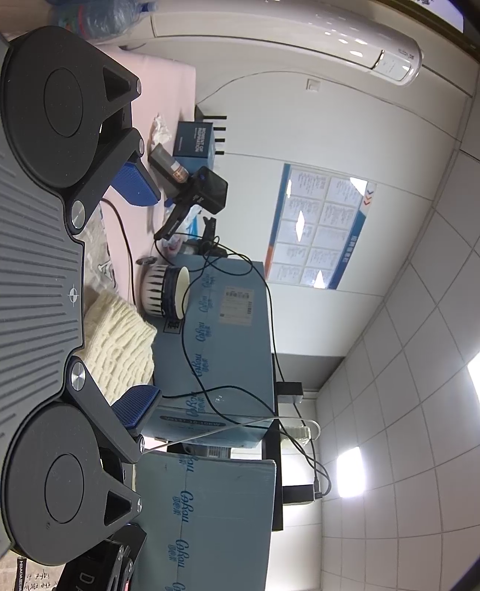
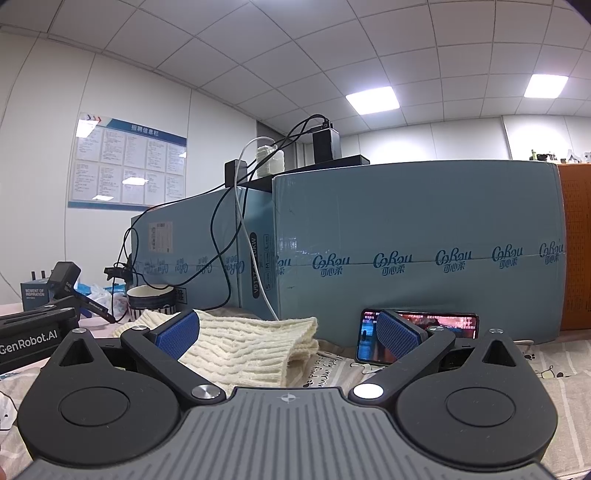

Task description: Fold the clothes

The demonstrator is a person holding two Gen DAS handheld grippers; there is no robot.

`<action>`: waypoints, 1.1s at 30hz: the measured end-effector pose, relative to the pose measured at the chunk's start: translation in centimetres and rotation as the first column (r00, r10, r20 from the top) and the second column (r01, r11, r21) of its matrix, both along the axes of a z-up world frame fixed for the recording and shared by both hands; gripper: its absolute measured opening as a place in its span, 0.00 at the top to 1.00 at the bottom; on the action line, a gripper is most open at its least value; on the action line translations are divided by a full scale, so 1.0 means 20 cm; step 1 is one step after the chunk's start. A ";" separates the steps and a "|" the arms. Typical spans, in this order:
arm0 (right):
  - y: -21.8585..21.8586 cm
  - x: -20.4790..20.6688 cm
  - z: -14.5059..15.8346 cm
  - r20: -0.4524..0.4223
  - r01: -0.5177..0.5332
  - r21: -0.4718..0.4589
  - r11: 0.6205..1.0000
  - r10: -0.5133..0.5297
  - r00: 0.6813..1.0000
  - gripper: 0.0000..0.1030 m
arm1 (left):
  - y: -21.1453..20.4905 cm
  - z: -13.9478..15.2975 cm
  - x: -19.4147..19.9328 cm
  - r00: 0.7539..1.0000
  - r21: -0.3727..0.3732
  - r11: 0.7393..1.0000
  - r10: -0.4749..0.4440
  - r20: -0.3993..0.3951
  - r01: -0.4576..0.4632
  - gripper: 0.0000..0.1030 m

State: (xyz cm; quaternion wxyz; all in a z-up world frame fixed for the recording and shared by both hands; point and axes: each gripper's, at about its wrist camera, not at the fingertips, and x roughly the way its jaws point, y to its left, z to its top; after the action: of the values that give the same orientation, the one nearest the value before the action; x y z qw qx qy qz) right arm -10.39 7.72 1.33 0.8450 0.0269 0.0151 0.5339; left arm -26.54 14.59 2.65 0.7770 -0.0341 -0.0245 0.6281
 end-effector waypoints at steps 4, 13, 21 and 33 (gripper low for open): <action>0.00 0.00 0.00 0.000 -0.001 -0.002 1.000 0.001 1.000 0.00 | 0.00 0.00 0.00 1.000 -0.001 1.000 0.000 0.000 0.000 0.00; 0.00 0.00 0.00 0.000 -0.002 -0.002 1.000 0.002 1.000 0.00 | 0.00 0.00 0.00 1.000 0.000 1.000 0.001 0.002 -0.001 0.00; -0.01 0.00 0.00 -0.001 -0.002 -0.002 1.000 0.002 1.000 0.00 | 0.00 0.00 0.00 1.000 -0.002 1.000 0.006 0.002 -0.006 0.00; -0.02 -0.01 0.00 0.002 -0.002 0.000 1.000 0.002 1.000 0.00 | 0.00 0.00 0.00 1.000 -0.002 1.000 0.004 0.002 -0.004 0.00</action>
State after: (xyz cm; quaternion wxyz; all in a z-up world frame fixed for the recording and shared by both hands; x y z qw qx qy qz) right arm -10.49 7.28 1.26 0.8444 0.0266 0.0143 0.5349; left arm -26.61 14.57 2.67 0.7755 -0.0352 -0.0248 0.6298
